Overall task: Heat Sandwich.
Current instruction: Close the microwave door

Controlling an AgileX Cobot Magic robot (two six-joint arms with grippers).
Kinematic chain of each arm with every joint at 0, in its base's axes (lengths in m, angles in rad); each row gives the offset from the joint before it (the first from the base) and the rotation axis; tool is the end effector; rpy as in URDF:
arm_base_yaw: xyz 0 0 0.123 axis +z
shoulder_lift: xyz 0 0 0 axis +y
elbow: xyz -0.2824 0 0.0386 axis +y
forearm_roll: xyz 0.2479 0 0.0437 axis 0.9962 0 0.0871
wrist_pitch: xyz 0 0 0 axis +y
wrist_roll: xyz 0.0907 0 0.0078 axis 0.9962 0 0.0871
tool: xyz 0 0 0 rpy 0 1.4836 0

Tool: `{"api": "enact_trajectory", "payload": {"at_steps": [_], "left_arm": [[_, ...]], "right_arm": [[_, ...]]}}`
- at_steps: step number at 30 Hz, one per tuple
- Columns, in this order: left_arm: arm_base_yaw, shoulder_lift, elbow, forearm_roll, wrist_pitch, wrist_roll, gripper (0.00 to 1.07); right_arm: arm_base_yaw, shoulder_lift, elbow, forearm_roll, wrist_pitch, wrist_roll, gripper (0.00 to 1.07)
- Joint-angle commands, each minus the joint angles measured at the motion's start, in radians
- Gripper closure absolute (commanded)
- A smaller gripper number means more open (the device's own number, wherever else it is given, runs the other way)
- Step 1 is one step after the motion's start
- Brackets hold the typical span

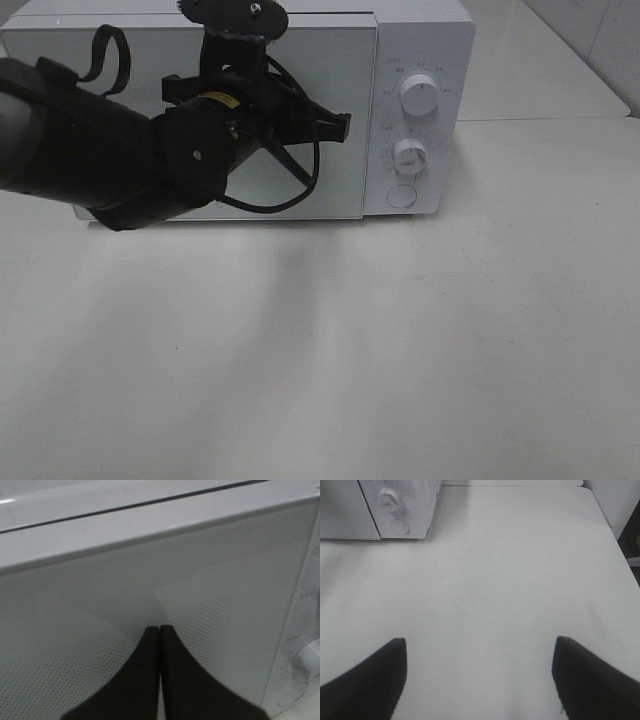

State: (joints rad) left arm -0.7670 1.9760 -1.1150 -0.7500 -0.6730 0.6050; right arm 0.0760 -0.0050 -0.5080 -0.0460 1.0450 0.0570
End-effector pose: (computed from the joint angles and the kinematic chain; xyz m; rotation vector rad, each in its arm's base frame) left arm 0.3302 -0.2647 0.1876 0.3550 1.7606 -0.1681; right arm -0.0057 -0.0041 0.2807 -0.0171 2.0148 0.0299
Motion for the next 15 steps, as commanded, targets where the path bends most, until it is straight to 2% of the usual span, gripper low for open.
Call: {"api": "enact_trajectory", "payload": {"at_steps": [1,4,15], "left_arm": [[0.045,0.012,-0.050,-0.028,-0.038,0.003,1.07],[0.068,0.022,-0.079,-0.028,0.012,0.001,1.07],[0.063,0.022,-0.079,-0.024,0.013,0.004,1.07]], "right_arm": [[-0.008,-0.026,0.002,0.003,-0.010,-0.004,0.31],[-0.008,-0.026,0.002,0.003,-0.010,-0.004,0.31],[-0.008,-0.026,0.002,0.003,-0.010,-0.004,0.31]]}}
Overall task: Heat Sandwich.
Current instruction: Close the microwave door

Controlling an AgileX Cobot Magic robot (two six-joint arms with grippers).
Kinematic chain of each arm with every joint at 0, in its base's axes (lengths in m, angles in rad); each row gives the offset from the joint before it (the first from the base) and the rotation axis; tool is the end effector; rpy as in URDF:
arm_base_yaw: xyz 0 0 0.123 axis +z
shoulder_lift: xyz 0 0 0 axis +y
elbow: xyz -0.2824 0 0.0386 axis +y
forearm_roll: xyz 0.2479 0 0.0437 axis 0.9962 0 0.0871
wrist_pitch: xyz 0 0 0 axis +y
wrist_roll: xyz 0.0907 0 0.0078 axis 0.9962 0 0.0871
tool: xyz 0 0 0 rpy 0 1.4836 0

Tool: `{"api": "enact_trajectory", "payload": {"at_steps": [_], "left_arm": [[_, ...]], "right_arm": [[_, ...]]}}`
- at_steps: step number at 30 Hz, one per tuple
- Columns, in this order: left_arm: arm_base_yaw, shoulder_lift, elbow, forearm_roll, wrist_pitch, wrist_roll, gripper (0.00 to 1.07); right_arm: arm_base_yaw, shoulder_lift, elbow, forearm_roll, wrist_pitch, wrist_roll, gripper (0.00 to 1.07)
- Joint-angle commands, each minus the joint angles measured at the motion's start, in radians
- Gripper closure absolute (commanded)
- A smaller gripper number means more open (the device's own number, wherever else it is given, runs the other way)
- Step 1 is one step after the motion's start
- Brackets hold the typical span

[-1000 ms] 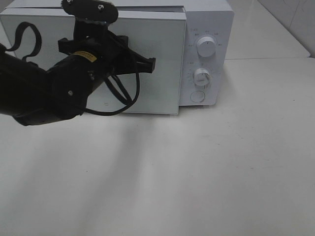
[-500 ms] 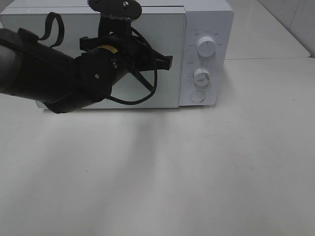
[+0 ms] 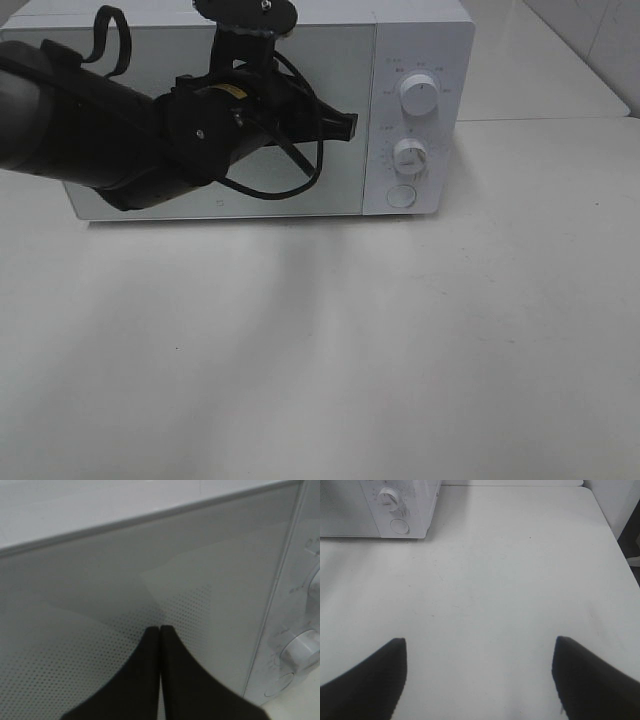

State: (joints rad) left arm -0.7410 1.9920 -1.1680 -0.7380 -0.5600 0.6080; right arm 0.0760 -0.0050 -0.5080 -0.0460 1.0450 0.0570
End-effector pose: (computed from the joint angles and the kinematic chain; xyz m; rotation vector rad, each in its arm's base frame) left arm 0.3409 -0.2679 0.1873 0.3894 1.8165 -0.2067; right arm -0.0057 -0.0041 0.2807 -0.0171 2.0148 0.0299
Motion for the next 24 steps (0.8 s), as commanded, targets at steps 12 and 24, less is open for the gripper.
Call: {"api": "enact_trajectory", "payload": {"at_steps": [12,24], "left_arm": [[0.022,-0.025,-0.021,-0.063,0.001,0.013,1.07],[-0.059,-0.126,0.116,-0.078,0.060,0.071,1.07]], "right_arm": [[-0.008,-0.026,0.002,0.003,-0.010,-0.004,0.31],[-0.008,-0.026,0.002,0.003,-0.010,-0.004,0.31]]}}
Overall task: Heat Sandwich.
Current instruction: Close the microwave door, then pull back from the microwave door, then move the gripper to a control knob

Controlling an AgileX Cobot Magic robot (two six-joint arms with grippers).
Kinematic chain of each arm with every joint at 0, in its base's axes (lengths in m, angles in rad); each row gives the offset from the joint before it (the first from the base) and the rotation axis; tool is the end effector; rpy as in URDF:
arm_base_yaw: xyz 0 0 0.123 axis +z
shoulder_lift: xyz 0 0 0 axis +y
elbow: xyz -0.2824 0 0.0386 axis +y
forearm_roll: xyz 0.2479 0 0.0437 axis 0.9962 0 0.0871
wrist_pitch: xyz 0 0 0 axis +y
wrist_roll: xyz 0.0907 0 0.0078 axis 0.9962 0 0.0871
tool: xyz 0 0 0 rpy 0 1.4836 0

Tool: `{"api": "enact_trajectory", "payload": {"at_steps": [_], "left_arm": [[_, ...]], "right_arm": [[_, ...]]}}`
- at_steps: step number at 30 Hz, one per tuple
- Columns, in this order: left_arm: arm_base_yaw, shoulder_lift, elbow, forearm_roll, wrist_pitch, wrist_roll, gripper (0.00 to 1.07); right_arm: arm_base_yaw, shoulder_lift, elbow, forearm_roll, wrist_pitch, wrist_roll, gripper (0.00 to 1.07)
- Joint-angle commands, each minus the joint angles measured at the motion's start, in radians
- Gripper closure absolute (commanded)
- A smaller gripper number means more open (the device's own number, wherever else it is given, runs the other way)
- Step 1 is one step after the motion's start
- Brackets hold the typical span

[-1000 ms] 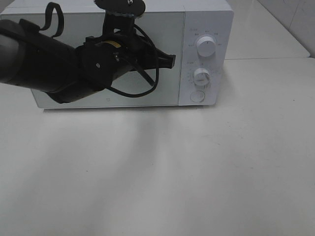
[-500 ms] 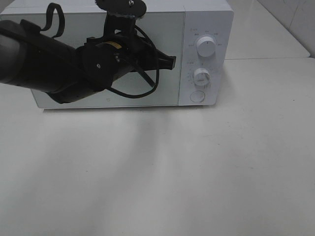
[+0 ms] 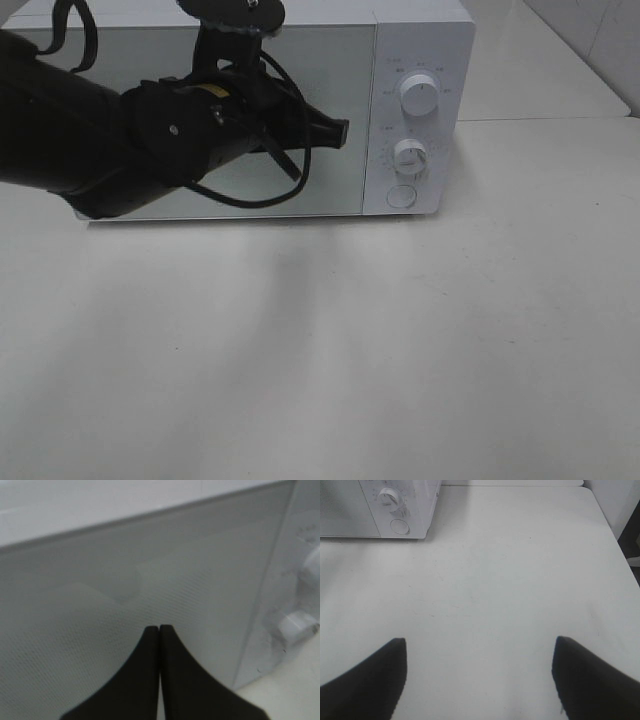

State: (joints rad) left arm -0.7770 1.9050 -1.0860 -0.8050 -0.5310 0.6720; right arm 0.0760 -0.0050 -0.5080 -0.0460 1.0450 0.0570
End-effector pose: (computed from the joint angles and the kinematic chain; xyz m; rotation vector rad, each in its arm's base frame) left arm 0.3156 -0.2639 0.1971 0.4266 1.8483 -0.2118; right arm -0.0057 -0.0041 0.2807 -0.0171 2.0148 0.0299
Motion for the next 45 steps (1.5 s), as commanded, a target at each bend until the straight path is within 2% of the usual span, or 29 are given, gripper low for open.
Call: {"api": "enact_trajectory", "payload": {"at_steps": [1,4,6,7,8,9,10,11,12,13,16,17,18,21,22,25,26,28,31,33,35,36,37,40,41,42,44,45], "left_arm": [[-0.033,-0.063,0.060,-0.011,0.067,0.007,1.07],[-0.035,-0.083,0.078,-0.023,0.132,0.005,1.06],[-0.027,-0.106,0.085,-0.042,0.256,0.005,0.94],[-0.021,-0.112,0.085,-0.042,0.298,0.005,0.83],[-0.021,-0.119,0.085,-0.042,0.341,0.005,0.67],[-0.021,-0.119,0.085,-0.042,0.341,0.005,0.67],[-0.015,-0.131,0.085,-0.041,0.396,0.005,0.29],[-0.015,-0.134,0.085,-0.041,0.422,0.005,0.08],[-0.015,-0.140,0.085,-0.040,0.448,0.004,0.02],[-0.015,-0.140,0.085,-0.040,0.448,0.004,0.02],[-0.015,-0.159,0.085,0.039,0.536,0.007,0.06],[-0.015,-0.166,0.085,0.105,0.597,0.007,0.06],[-0.015,-0.166,0.085,0.105,0.597,0.007,0.06],[-0.015,-0.182,0.085,0.205,0.729,-0.003,0.06],[-0.015,-0.182,0.085,0.205,0.729,-0.003,0.06],[-0.006,-0.211,0.085,0.287,0.883,-0.081,0.06],[0.008,-0.224,0.085,0.324,0.939,-0.147,0.06],[0.021,-0.229,0.085,0.338,0.966,-0.169,0.06],[0.093,-0.258,0.085,0.384,1.069,-0.244,0.06],[0.112,-0.264,0.085,0.396,1.092,-0.260,0.06],[0.160,-0.282,0.085,0.413,1.154,-0.286,0.06],[0.212,-0.299,0.085,0.425,1.215,-0.305,0.06],[0.212,-0.299,0.085,0.425,1.215,-0.305,0.06],[0.290,-0.329,0.085,0.431,1.288,-0.322,0.06],[0.341,-0.350,0.085,0.433,1.324,-0.332,0.06],[0.341,-0.350,0.085,0.433,1.324,-0.332,0.06],[0.394,-0.368,0.085,0.433,1.373,-0.344,0.06],[0.454,-0.387,0.085,0.434,1.413,-0.345,0.06]], "right_arm": [[-0.008,-0.026,0.002,0.003,-0.010,-0.004,0.31],[-0.008,-0.026,0.002,0.003,-0.010,-0.004,0.31],[-0.008,-0.026,0.002,0.003,-0.010,-0.004,0.31],[-0.008,-0.026,0.002,0.003,-0.010,-0.004,0.31],[-0.008,-0.026,0.002,0.003,-0.010,-0.004,0.31],[-0.008,-0.026,0.002,0.003,-0.010,-0.004,0.31],[-0.008,-0.026,0.002,0.003,-0.010,-0.004,0.31],[-0.008,-0.026,0.002,0.003,-0.010,-0.004,0.31],[-0.008,-0.026,0.002,0.003,-0.010,-0.004,0.31],[-0.008,-0.026,0.002,0.003,-0.010,-0.004,0.31],[-0.008,-0.026,0.002,0.003,-0.010,-0.004,0.31],[-0.008,-0.026,0.002,0.003,-0.010,-0.004,0.31],[-0.008,-0.026,0.002,0.003,-0.010,-0.004,0.31],[-0.008,-0.026,0.002,0.003,-0.010,-0.004,0.31],[-0.008,-0.026,0.002,0.003,-0.010,-0.004,0.31],[-0.008,-0.026,0.002,0.003,-0.010,-0.004,0.31],[-0.008,-0.026,0.002,0.003,-0.010,-0.004,0.31],[-0.008,-0.026,0.002,0.003,-0.010,-0.004,0.31],[-0.008,-0.026,0.002,0.003,-0.010,-0.004,0.31],[-0.008,-0.026,0.002,0.003,-0.010,-0.004,0.31],[-0.008,-0.026,0.002,0.003,-0.010,-0.004,0.31],[-0.008,-0.026,0.002,0.003,-0.010,-0.004,0.31],[-0.008,-0.026,0.002,0.003,-0.010,-0.004,0.31],[-0.008,-0.026,0.002,0.003,-0.010,-0.004,0.31],[-0.008,-0.026,0.002,0.003,-0.010,-0.004,0.31],[-0.008,-0.026,0.002,0.003,-0.010,-0.004,0.31],[-0.008,-0.026,0.002,0.003,-0.010,-0.004,0.31],[-0.008,-0.026,0.002,0.003,-0.010,-0.004,0.31]]}}
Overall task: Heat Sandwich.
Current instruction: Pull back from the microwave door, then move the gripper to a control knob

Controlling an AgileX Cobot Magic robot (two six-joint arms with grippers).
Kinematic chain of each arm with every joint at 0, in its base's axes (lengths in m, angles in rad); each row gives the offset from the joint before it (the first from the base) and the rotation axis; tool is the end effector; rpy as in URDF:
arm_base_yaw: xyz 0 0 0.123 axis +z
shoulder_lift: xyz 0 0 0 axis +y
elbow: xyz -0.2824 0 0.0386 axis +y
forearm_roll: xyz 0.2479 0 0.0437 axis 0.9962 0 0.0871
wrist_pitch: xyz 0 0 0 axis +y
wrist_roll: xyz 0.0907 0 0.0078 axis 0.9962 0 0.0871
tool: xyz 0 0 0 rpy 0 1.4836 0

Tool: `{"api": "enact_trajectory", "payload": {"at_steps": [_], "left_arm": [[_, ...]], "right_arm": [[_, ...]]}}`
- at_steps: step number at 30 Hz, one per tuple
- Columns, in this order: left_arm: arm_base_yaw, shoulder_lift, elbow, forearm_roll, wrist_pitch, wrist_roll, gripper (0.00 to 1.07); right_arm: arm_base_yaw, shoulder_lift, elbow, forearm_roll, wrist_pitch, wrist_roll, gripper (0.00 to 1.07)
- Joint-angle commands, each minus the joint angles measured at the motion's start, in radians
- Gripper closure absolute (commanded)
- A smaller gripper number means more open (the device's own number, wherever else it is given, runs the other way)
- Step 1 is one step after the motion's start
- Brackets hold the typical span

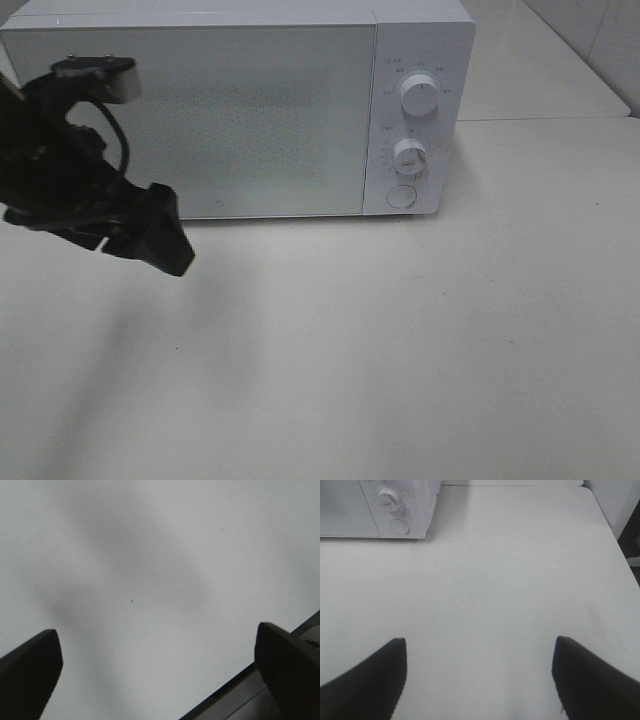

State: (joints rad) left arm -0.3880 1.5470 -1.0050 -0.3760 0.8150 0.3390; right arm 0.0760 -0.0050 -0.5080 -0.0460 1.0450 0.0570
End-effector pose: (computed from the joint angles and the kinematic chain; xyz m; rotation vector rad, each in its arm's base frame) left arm 0.2645 -0.1344 0.2330 0.7092 2.7267 -0.4534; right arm -0.0057 -0.0041 0.2807 -0.0171 2.0148 0.0299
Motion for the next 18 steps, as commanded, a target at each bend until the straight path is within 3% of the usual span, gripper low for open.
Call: {"api": "enact_trajectory", "payload": {"at_steps": [1,4,11,18], "left_arm": [[0.065,-0.029,0.004,0.005,0.067,-0.012,0.06],[0.167,-0.066,0.004,0.009,0.138,-0.020,0.06],[0.282,-0.126,0.040,0.046,0.163,-0.093,0.06],[0.381,-0.275,0.177,0.180,0.159,-0.224,0.06]], "right_arm": [[-0.008,-0.026,0.002,0.003,-0.010,-0.004,0.31],[-0.008,-0.026,0.002,0.003,-0.010,-0.004,0.31],[-0.008,-0.026,0.002,0.003,-0.010,-0.004,0.31],[-0.008,-0.026,0.002,0.003,-0.010,-0.004,0.31]]}}
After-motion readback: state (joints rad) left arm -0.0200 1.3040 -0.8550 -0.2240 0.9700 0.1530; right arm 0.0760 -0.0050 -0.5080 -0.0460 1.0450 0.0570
